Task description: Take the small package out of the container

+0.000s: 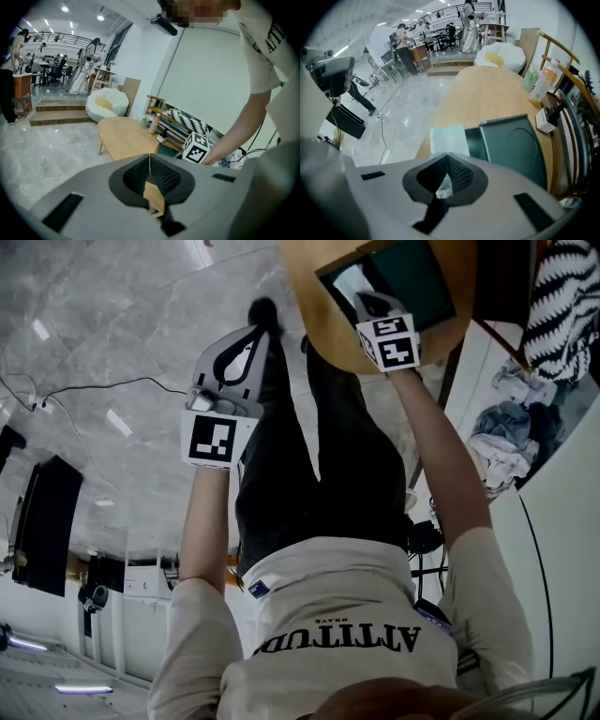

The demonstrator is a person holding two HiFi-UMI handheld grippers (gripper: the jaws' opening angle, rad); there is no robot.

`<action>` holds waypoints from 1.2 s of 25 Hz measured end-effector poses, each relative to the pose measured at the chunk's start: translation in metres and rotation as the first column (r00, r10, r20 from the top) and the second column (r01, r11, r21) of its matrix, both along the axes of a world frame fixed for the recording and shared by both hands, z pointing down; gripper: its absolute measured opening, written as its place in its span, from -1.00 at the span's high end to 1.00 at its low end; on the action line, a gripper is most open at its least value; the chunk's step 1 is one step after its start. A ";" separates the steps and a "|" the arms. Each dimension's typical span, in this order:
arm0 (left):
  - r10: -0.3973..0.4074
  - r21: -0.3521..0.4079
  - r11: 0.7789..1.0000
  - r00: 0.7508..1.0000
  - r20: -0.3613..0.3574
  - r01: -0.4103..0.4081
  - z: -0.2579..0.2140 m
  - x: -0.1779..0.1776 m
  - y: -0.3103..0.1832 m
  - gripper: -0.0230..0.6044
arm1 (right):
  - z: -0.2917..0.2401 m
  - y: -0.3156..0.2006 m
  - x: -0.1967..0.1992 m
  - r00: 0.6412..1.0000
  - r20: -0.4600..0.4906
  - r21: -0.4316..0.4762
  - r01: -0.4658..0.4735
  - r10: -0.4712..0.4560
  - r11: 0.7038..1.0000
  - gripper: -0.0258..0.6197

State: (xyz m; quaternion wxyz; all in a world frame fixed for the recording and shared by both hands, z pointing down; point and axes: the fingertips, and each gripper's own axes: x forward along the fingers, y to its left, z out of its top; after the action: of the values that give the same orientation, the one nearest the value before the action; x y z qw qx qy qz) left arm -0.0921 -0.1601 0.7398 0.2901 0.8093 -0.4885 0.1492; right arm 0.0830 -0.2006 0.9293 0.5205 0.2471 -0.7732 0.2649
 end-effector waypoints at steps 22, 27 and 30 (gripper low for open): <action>0.106 0.097 0.990 0.994 -0.034 -0.102 -0.226 -0.014 0.032 0.85 | -0.279 0.029 0.003 0.953 0.209 0.092 -0.242 0.219 0.966 0.86; 0.150 0.093 0.985 0.987 -0.049 -0.145 -0.245 -0.018 0.038 0.85 | -0.331 0.028 0.009 0.922 0.257 0.136 -0.330 0.288 0.934 0.86; 0.171 0.102 0.981 0.984 -0.048 -0.165 -0.258 -0.022 0.039 0.85 | -0.364 0.028 0.015 0.902 0.286 0.157 -0.377 0.324 0.913 0.86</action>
State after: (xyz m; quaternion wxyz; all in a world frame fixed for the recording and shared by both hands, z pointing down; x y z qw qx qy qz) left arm -0.1145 -0.1215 0.4816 0.2500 0.8647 -0.4169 0.1261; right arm 0.0980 -0.1729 0.5657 0.3318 0.3999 -0.7994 0.3016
